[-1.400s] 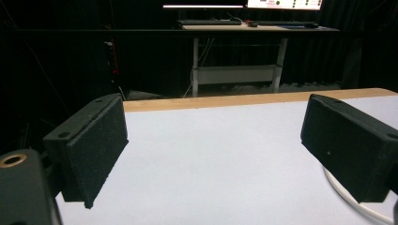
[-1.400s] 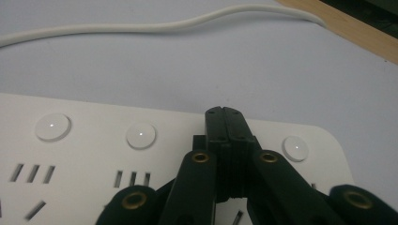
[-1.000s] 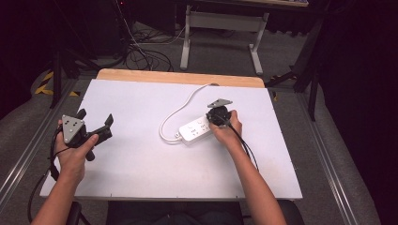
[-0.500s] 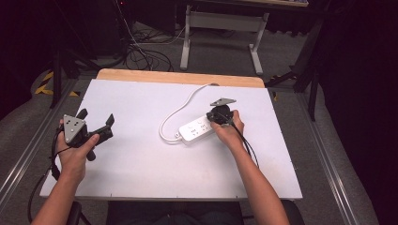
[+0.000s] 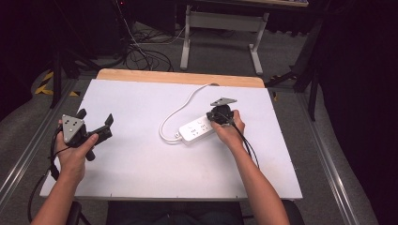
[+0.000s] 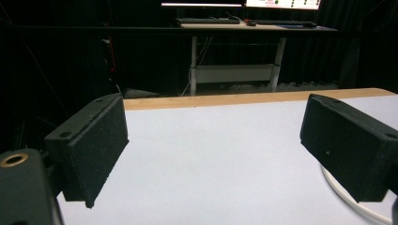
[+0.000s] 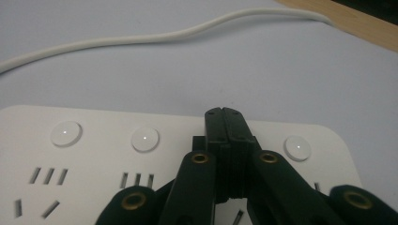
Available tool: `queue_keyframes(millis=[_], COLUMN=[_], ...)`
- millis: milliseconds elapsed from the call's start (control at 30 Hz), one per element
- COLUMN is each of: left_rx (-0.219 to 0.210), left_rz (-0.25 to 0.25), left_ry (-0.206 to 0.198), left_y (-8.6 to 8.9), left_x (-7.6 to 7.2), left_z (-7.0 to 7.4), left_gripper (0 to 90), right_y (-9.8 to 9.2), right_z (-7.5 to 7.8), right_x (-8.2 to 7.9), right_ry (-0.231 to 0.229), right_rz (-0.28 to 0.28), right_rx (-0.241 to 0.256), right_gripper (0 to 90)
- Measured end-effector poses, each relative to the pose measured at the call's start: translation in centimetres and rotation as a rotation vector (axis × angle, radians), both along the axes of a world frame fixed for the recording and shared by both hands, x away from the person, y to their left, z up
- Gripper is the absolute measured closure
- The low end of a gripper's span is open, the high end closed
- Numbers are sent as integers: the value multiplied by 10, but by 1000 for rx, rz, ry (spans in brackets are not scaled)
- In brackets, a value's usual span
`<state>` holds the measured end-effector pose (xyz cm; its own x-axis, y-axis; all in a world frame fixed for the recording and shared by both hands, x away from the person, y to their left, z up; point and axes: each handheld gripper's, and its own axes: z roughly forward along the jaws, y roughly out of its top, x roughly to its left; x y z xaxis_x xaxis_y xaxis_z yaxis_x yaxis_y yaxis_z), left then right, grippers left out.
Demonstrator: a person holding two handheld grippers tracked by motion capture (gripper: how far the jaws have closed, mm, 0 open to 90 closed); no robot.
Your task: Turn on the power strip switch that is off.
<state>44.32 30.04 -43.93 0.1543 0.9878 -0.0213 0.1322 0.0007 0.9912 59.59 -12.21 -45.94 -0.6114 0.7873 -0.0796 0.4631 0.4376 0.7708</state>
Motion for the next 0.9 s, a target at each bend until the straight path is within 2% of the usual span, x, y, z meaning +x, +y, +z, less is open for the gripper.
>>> queue_keyframes(millis=[200,433,500,600,733,800,900], left_rx=[1,-2,-1,-1,-6,-7,-4], left_rz=[-1,-5,-5,-5,-5,-4,-6], left_ry=[0,0,-1,-1,-5,-5,-3], left_y=[0,1,1,1,1,1,0], left_x=[0,0,0,0,-1,-1,0], left_z=[0,0,0,1,1,1,1], left_gripper=[87,87,87,87,87,87,87], right_y=[-2,-9,-13,-17,-25,-31,-33], right_z=[2,12,16,19,25,30,33], right_x=[-3,-10,-14,-17,-24,-29,-32], right_ry=[-25,-65,-95,-119,-161,-191,-201], right_rz=[0,3,4,2,-11,-18,-18], right_rx=[-1,48,83,109,178,199,209], right_gripper=[900,900,900,900,900,900,900])
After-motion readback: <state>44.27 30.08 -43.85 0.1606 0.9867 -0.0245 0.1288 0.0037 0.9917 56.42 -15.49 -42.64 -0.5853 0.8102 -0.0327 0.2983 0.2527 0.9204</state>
